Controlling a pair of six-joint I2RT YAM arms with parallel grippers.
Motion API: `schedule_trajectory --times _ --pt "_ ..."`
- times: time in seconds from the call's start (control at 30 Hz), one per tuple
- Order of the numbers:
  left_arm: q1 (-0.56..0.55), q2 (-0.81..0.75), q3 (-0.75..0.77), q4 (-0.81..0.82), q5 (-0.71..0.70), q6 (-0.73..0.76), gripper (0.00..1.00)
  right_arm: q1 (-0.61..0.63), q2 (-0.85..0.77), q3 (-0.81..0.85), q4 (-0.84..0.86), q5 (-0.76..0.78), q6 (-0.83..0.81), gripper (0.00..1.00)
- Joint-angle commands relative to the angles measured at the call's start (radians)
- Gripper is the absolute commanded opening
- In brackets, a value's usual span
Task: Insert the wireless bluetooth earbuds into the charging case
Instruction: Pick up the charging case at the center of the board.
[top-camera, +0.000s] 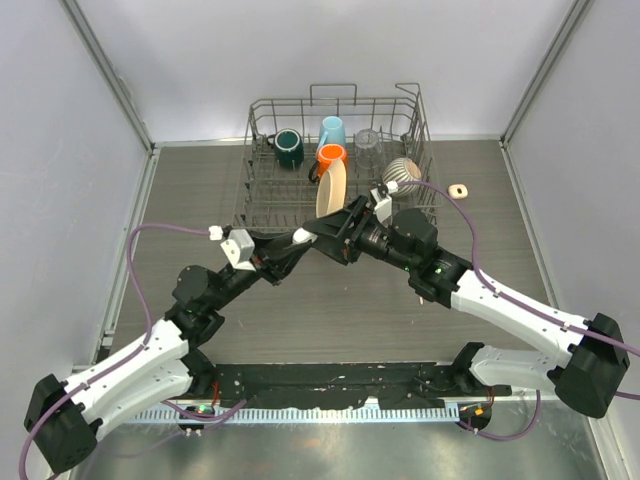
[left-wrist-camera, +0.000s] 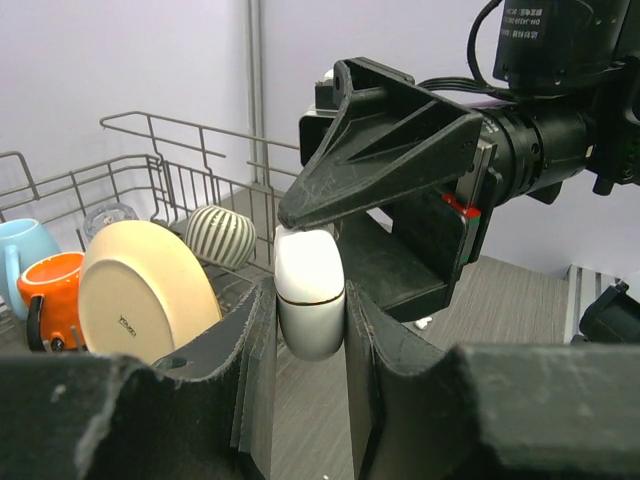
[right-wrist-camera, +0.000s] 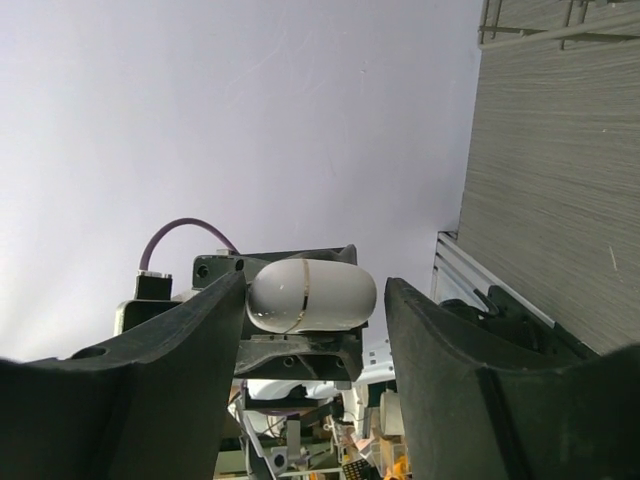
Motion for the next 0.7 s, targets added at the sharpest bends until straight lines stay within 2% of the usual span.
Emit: schedule_trajectory --times 0.0,0.1,0.13,0.17,0.2,0.27,0.3,0.33,0.43,0.67 --pt "-0.001 0.013 -0.003 0.073 0.002 0.024 0.00 0.004 -0.012 -0.001 0.078 -0.016 0.035 0.60" --pt "-0.003 0.025 0.002 0.070 0.001 0.025 0.00 0.005 -0.015 -0.003 0.093 -0.019 0.038 0.46" --pt "-0.003 0.031 0.005 0.069 0.002 0.024 0.02 0.005 -0.017 -0.004 0.099 -0.021 0.040 0.36" --pt "-0.001 0.036 0.007 0.066 -0.001 0.021 0.03 0.005 -0.017 -0.003 0.107 -0.021 0.038 0.31" --pt "-0.001 0.037 0.013 0.061 0.001 0.019 0.06 0.005 -0.017 -0.006 0.112 -0.021 0.040 0.24" --pt "-0.001 0.042 0.014 0.050 -0.001 0.010 0.11 0.007 -0.020 -0.010 0.124 -0.022 0.038 0.16" --pt "-0.001 0.042 0.016 0.046 -0.010 0.007 0.20 0.007 -0.020 -0.015 0.124 -0.022 0.040 0.10" --pt "-0.001 0.042 0.017 0.047 -0.012 0.004 0.23 0.007 -0.018 -0.016 0.132 -0.022 0.040 0.06" --pt "-0.001 0.042 0.011 0.050 -0.018 -0.004 0.35 0.007 -0.020 -0.026 0.150 -0.021 0.049 0.01" --pt "-0.001 0.060 0.001 0.089 -0.022 -0.031 0.40 0.007 -0.012 -0.036 0.167 -0.018 0.061 0.01"
